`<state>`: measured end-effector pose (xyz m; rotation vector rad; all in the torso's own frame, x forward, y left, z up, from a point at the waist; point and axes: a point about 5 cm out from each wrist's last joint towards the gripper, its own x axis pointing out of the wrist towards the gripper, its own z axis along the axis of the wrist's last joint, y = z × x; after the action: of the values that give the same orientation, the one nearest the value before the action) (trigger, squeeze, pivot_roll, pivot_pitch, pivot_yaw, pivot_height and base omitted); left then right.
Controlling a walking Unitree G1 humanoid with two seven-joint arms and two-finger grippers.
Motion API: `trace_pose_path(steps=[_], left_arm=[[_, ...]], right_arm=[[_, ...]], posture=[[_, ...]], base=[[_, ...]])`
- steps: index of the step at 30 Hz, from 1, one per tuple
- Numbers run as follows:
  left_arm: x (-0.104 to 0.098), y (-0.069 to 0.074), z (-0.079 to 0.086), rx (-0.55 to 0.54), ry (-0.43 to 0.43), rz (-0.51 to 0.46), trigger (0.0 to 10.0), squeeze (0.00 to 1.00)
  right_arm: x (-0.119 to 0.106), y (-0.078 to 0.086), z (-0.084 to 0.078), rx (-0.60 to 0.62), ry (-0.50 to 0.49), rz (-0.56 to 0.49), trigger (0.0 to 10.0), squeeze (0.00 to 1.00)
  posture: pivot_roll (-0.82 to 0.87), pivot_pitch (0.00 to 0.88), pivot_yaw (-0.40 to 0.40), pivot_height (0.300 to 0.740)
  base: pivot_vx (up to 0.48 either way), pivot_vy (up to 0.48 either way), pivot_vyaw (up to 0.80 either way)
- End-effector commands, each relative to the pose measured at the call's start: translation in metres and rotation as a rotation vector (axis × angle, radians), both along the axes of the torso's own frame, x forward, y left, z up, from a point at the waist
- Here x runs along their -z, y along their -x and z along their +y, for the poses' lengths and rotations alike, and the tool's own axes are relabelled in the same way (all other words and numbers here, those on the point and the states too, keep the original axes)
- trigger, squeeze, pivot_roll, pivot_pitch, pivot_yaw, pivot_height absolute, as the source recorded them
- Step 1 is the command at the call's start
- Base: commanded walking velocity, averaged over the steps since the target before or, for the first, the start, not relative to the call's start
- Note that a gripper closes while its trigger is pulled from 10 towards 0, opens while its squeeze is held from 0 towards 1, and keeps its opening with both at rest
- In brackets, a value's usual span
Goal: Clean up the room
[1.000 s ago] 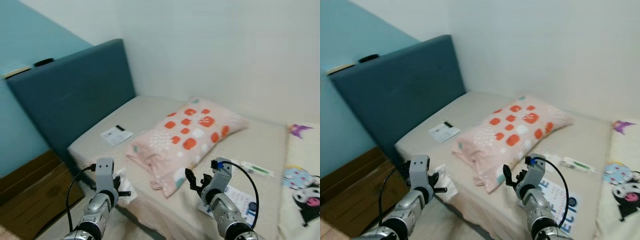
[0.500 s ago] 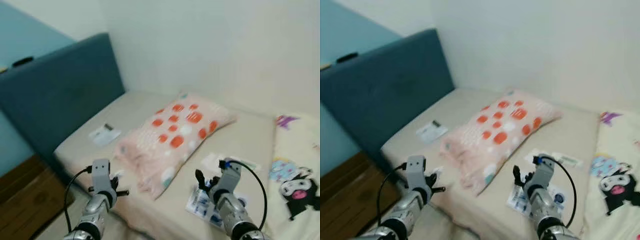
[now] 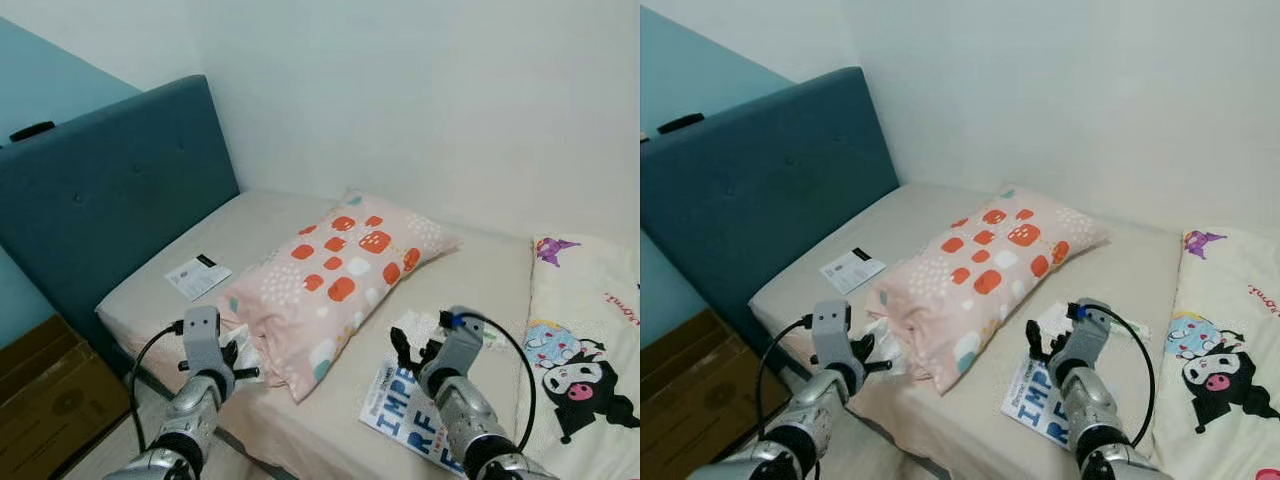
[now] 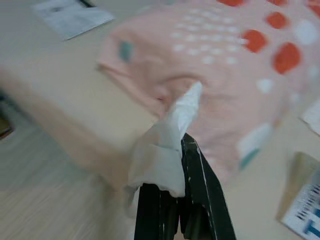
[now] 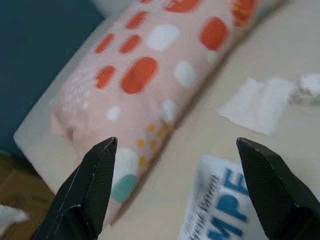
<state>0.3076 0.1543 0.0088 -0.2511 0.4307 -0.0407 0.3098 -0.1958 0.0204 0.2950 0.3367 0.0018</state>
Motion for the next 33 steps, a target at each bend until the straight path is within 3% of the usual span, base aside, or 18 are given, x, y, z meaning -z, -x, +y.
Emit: trace_pose_path(steps=[1,10,17,19,25,30,33], left_arm=[[0.002,0.002,0.008,-0.03,-0.001,0.01,10.0,0.0],[0.009,0.008,0.002,-0.001,0.004,0.046,10.0,0.0],[0.026,0.025,0.006,0.015,-0.044,0.134,10.0,0.0],[0.036,0.036,0.013,-0.02,-0.054,0.186,10.0,0.0],[0.044,0.047,0.019,-0.065,-0.04,0.227,10.0,0.0],[0.053,0.058,0.024,-0.099,-0.04,0.27,10.0,0.0],[0.058,0.065,0.025,-0.108,-0.047,0.304,10.0,0.0]], right_arm=[[-0.002,-0.003,0.01,-0.036,0.002,-0.014,10.0,0.0],[0.004,0.001,0.008,-0.039,0.031,0.021,10.0,0.0],[0.017,0.014,0.006,-0.038,0.046,0.086,10.0,0.0],[0.026,0.023,0.003,-0.039,0.056,0.131,10.0,0.0],[0.037,0.033,0.002,-0.044,0.078,0.196,10.0,0.0],[0.045,0.041,0.009,-0.114,0.135,0.237,10.0,0.0],[0.059,0.054,0.028,-0.219,0.184,0.308,10.0,0.0]], posture=[[-0.11,0.0,0.1,0.7],[-0.11,0.0,0.101,0.7],[-0.12,0.0,0.091,0.7],[-0.14,0.015,0.063,0.7],[-0.16,0.016,0.037,0.7],[-0.19,0.006,-0.005,0.7],[-0.2,0.004,-0.046,0.7]], base=[[0.0,0.0,0.77],[0.0,0.0,0.77],[0.0,0.0,0.77],[0.0,0.0,0.77],[0.0,0.0,0.0],[0.0,0.0,0.0],[0.0,0.0,0.0]])
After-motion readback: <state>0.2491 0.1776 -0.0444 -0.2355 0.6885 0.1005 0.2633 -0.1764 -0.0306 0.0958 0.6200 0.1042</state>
